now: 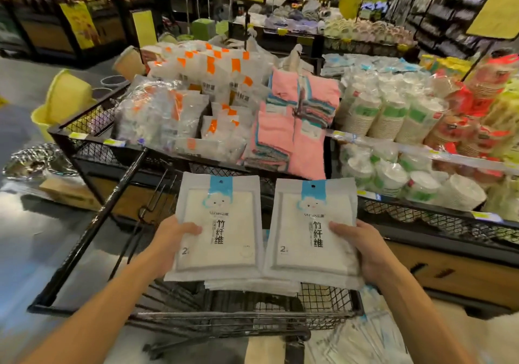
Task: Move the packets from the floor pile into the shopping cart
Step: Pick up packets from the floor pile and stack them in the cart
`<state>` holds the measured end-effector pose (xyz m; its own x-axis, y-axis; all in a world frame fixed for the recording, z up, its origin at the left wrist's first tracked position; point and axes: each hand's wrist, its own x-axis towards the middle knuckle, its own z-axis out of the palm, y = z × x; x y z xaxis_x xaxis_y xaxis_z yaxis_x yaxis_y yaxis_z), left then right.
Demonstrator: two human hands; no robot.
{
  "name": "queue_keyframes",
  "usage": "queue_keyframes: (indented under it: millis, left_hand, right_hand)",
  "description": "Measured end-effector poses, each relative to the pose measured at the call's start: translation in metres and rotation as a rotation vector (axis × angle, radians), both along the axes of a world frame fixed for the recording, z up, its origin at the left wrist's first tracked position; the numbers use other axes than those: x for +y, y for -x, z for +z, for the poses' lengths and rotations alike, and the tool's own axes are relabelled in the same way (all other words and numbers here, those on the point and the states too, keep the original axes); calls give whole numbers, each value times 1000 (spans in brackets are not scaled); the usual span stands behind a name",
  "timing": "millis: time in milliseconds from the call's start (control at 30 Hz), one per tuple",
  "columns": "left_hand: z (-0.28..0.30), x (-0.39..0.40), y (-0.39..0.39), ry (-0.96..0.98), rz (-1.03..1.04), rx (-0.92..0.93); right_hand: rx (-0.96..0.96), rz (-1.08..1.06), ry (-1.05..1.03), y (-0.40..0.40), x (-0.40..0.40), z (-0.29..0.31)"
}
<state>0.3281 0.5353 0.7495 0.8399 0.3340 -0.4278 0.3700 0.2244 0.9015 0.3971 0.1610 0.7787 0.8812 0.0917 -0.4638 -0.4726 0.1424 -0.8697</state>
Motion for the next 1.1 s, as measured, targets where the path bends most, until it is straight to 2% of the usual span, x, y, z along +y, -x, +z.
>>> queue_keyframes:
  millis: [200,567,733,867,1033,1100]
  left_hand:
    - [-59,8,-37,-12,12,135]
    - [-178,5,-76,-25,80,381]
    - [-241,6,-105,-44,53,438]
    - [-293,11,-132,-59,17,470]
    - [-333,7,-158,-207,-48,532]
    - [-349,9,-164,-359,-94,600]
  right_hand:
    - [110,0,26,-54,-6,-63]
    - [400,148,85,-124,6,-186]
    - [512,155,134,-144,24,-258]
    - [520,157,199,-161,42,-311]
    - [541,83,260,-173,62,-358]
    - [538,84,311,-179,70,-373]
